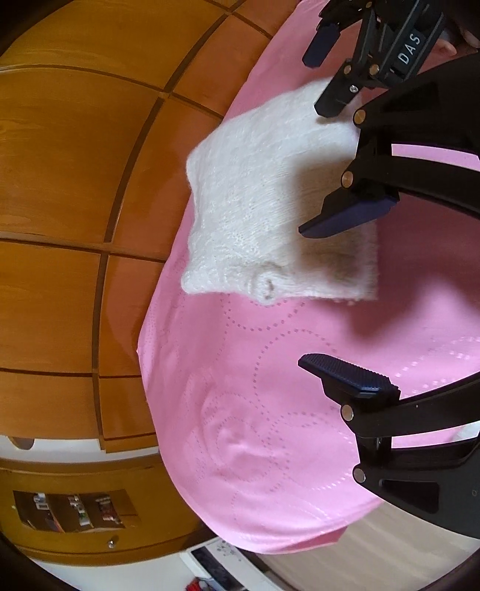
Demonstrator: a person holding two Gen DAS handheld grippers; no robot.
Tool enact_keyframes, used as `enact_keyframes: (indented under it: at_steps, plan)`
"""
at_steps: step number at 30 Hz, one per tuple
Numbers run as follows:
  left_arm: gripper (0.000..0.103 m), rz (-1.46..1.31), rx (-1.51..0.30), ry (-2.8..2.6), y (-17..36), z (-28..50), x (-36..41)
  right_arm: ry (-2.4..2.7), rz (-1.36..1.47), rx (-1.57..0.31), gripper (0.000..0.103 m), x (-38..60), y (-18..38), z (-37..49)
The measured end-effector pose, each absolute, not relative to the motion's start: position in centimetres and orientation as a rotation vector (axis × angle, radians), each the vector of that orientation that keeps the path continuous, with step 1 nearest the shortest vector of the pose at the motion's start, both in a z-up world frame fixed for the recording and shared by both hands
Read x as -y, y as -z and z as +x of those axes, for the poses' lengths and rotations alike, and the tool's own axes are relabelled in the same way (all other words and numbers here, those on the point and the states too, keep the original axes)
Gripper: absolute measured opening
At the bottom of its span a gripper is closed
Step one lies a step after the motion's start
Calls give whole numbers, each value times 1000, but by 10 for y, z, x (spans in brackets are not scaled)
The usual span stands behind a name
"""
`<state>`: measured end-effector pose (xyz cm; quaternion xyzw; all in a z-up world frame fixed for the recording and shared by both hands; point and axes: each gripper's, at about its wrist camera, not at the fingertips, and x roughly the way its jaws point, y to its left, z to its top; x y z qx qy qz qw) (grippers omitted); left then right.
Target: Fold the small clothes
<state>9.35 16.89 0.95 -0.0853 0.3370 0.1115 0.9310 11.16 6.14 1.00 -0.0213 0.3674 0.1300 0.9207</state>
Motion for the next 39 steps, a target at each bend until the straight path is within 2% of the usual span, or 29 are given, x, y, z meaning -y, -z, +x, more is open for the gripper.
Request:
enact_keyframes:
  at_steps: [1, 3, 6, 12, 14, 18, 20, 39]
  plan:
    - [64, -183, -688, -238, -10, 89, -169, -247, -33, -743, 94, -59, -12, 108]
    - [73, -190, -682, -252, -10, 80, -168, -211, -26, -721, 97, -55, -15, 100]
    - [75, -190, -678, -262, -9, 70, -163, -183, -28, -715, 101, -54, -16, 90]
    - [75, -182, -698, -277, 0, 55, -157, -99, -44, -690, 101, -50, -15, 70]
    - [81, -181, -696, -288, 1, 50, -158, -78, -41, -693, 101, -49, -12, 66]
    - [83, -173, -688, -310, 2, 42, -159, -48, -33, -691, 101, -46, -7, 58]
    - [88, -169, -690, -316, 1, 41, -160, -52, -26, -695, 101, -45, -6, 55]
    - [91, -148, -690, -320, -3, 33, -146, -93, -35, -674, 101, -52, -11, 42]
